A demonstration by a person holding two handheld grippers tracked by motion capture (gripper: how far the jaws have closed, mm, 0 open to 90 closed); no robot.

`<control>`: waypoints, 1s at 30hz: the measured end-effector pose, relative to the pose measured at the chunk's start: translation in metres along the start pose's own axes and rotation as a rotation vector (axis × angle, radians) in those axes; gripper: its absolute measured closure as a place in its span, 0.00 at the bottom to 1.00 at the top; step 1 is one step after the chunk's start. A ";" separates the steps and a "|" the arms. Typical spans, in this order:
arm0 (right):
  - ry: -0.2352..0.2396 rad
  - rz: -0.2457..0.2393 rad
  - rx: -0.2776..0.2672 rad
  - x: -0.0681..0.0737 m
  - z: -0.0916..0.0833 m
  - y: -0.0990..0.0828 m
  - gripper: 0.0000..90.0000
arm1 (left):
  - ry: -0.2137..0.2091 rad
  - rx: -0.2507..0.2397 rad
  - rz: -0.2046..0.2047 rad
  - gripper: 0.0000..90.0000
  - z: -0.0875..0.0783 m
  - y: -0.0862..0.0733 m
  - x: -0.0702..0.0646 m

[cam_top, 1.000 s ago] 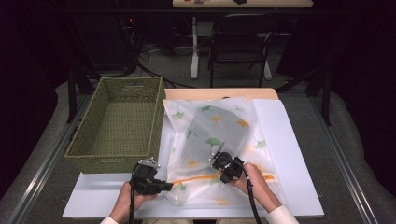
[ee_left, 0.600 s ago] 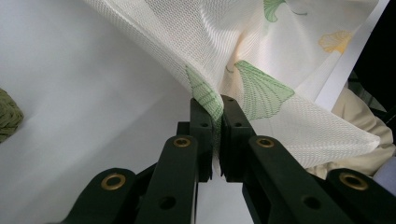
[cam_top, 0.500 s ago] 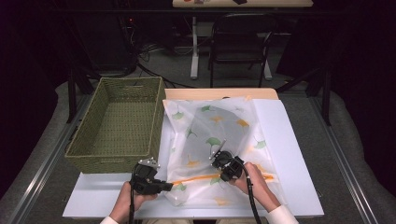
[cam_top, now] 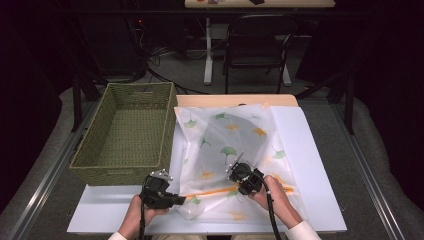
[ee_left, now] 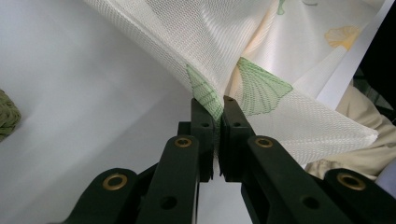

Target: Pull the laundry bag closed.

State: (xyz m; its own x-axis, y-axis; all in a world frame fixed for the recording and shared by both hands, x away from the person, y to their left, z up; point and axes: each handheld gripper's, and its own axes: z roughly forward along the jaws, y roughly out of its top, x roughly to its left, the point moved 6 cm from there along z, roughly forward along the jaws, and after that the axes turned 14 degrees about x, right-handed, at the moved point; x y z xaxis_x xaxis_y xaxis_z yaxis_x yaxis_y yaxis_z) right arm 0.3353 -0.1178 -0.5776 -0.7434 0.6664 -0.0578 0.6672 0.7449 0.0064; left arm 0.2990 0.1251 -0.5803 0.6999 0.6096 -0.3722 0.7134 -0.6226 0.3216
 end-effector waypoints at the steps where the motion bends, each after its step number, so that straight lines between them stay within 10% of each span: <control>1: 0.007 -0.006 0.001 0.000 0.001 -0.001 0.98 | 0.001 0.001 0.000 0.96 0.000 0.000 0.000; 12: -0.005 -0.089 0.046 0.007 0.003 0.000 0.90 | 0.001 0.003 0.016 0.96 0.000 0.000 -0.001; 23: 0.027 -0.077 0.019 0.005 -0.003 0.000 0.96 | -0.002 0.004 0.014 0.96 0.001 0.000 0.000; 30: 0.041 -0.060 0.025 0.001 -0.007 -0.004 0.84 | -0.003 0.006 0.016 0.96 0.000 0.000 0.000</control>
State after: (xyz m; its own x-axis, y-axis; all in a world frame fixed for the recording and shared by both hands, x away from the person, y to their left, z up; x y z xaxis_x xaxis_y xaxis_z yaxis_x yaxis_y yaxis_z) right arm 0.3313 -0.1196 -0.5707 -0.7828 0.6221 -0.0163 0.6223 0.7825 -0.0205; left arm 0.2987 0.1251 -0.5807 0.7112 0.5978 -0.3699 0.7017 -0.6352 0.3225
